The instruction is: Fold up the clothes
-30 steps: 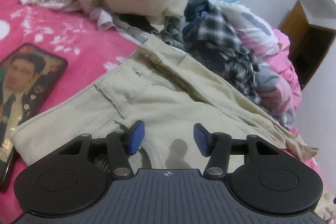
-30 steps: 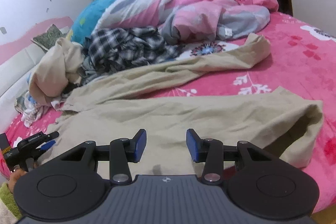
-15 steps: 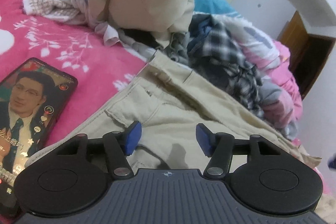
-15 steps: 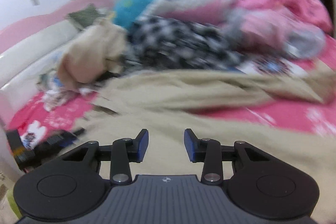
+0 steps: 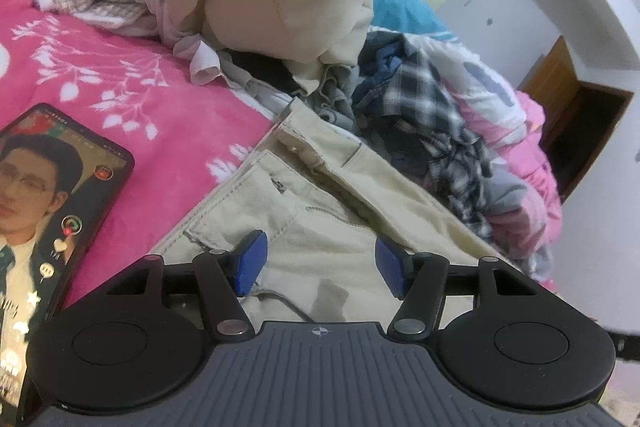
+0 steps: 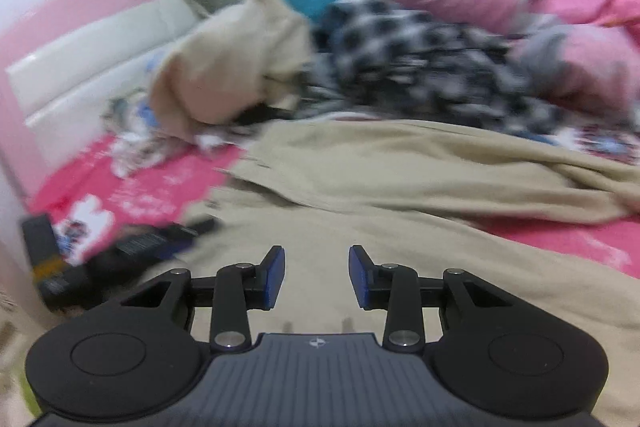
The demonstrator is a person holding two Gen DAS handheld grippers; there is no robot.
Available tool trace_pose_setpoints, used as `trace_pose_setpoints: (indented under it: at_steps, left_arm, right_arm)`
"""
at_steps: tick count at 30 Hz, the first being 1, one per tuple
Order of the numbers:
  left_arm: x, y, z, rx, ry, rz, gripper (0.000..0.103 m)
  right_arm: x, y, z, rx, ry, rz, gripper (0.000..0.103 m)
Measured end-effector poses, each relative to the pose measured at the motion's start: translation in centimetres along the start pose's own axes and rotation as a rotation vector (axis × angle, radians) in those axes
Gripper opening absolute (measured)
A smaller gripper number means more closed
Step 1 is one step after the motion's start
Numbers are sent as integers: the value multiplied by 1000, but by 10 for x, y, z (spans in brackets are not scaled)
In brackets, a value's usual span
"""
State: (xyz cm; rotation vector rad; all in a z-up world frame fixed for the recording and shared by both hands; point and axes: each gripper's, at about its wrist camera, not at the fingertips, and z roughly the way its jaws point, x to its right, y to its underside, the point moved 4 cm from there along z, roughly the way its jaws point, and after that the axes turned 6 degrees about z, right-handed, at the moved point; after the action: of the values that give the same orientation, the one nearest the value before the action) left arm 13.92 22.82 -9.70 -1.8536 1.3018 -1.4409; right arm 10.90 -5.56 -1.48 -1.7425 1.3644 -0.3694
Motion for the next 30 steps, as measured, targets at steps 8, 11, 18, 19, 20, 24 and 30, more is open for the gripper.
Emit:
trace_pose_setpoints:
  at_steps: [8,11,18,19,20,24,30]
  left_arm:
    - [21,2,-30,36,8,72,72]
    - [42,-3,-39,38,19,103,73]
    - [124,-11,-28,13,93,270,78]
    - [140,-11,-22,2,107,298,78]
    - [154,-11,-15,-10,117,325,78]
    - [212,-2,21,-84,154,458,78]
    - [270,27,93,-208,198,592,78]
  right_arm:
    - [128,66,-70,-20,341,162,38]
    - [183,88,-102,-20,397,369,37]
    - [238,86,-174,185,190,680,38]
    - [242,81,-180,208,170,684,38]
    - [245,72,-186,230,151,671,38]
    - [259,31,-201,307,122,606,40]
    - [296,-20,-186,317,171,521,40]
